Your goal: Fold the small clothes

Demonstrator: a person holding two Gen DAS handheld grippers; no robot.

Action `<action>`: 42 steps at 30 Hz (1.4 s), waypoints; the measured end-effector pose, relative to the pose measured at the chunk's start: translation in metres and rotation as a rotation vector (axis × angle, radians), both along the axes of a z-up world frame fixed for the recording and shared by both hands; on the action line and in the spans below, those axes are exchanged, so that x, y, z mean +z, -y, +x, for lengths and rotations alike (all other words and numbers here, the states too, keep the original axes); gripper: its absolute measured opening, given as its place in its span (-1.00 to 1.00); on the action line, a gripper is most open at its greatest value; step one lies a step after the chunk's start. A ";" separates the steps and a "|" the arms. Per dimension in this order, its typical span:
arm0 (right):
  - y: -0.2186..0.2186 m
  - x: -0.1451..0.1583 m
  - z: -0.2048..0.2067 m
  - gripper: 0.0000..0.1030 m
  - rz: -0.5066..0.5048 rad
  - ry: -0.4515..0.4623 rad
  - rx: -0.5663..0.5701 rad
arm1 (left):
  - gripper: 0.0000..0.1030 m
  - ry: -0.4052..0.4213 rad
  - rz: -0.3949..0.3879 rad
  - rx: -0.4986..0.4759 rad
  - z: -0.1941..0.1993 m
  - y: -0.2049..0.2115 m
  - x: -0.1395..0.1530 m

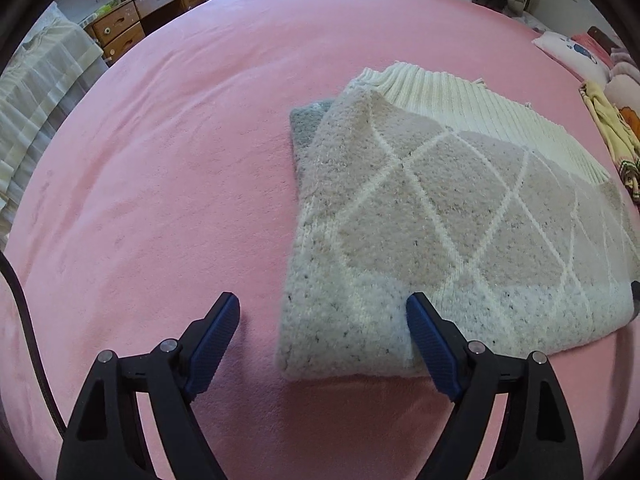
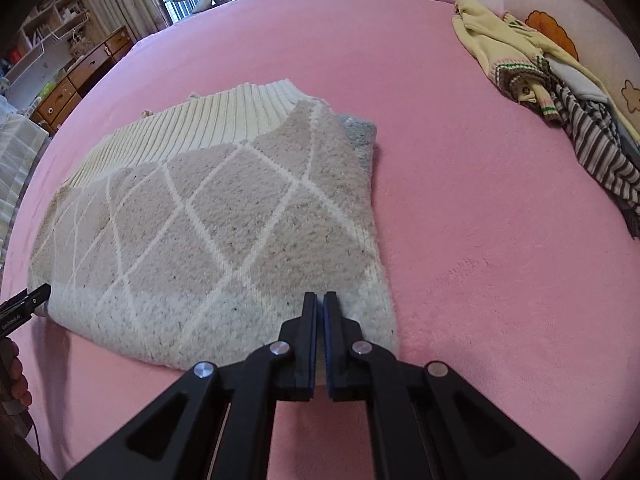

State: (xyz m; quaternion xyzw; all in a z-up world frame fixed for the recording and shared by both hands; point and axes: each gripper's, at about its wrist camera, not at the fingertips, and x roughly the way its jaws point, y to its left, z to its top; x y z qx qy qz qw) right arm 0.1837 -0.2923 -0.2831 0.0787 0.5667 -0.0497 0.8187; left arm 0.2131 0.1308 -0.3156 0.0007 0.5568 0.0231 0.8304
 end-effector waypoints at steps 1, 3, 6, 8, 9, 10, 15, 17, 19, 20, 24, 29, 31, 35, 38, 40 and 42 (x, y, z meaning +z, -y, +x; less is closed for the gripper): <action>-0.003 0.003 -0.001 -0.93 -0.010 0.001 0.004 | 0.64 -0.006 -0.004 0.005 0.002 0.000 0.002; -0.008 0.010 -0.004 -0.90 -0.021 0.004 0.006 | 0.64 -0.017 -0.018 0.016 0.003 -0.001 0.007; -0.017 0.023 -0.009 -0.90 -0.006 0.014 0.011 | 0.64 -0.050 -0.035 0.031 0.001 -0.004 0.012; -0.024 0.031 -0.014 -0.89 0.009 0.023 0.017 | 0.64 -0.065 -0.041 0.038 -0.001 -0.006 0.015; -0.029 0.034 -0.016 -0.85 0.017 0.026 0.021 | 0.64 -0.067 -0.046 0.040 -0.003 -0.006 0.017; -0.034 0.038 -0.018 -0.81 0.029 0.028 0.026 | 0.64 -0.064 -0.048 0.045 -0.004 -0.007 0.020; -0.063 0.051 -0.025 -0.44 0.069 0.053 0.057 | 0.64 -0.067 -0.068 0.074 -0.011 -0.018 0.030; -0.080 0.055 -0.027 -0.41 0.066 0.067 0.089 | 0.64 -0.071 -0.077 0.084 -0.012 -0.025 0.031; -0.092 0.056 -0.026 -0.40 0.075 0.071 0.112 | 0.64 -0.076 -0.076 0.089 -0.011 -0.030 0.031; -0.099 0.056 -0.026 -0.40 0.091 0.071 0.122 | 0.64 -0.078 -0.072 0.090 -0.010 -0.033 0.031; -0.121 0.055 -0.027 -0.40 0.112 0.068 0.160 | 0.64 -0.079 -0.060 0.091 -0.009 -0.040 0.029; -0.148 0.052 -0.025 -0.39 0.108 0.064 0.220 | 0.64 -0.085 -0.068 0.093 -0.006 -0.049 0.025; -0.157 0.052 -0.024 -0.39 0.120 0.061 0.234 | 0.64 -0.092 -0.083 0.090 -0.003 -0.052 0.023; -0.171 0.051 -0.022 -0.39 0.116 0.063 0.258 | 0.64 -0.099 -0.118 0.083 0.003 -0.057 0.022; -0.178 0.047 -0.020 -0.39 0.123 0.056 0.272 | 0.64 -0.108 -0.171 0.095 0.006 -0.063 0.021; -0.182 0.044 -0.018 -0.39 0.124 0.052 0.274 | 0.64 -0.117 -0.213 0.103 0.008 -0.068 0.020; -0.184 0.043 -0.017 -0.39 0.119 0.050 0.280 | 0.64 -0.129 -0.240 0.104 0.009 -0.071 0.018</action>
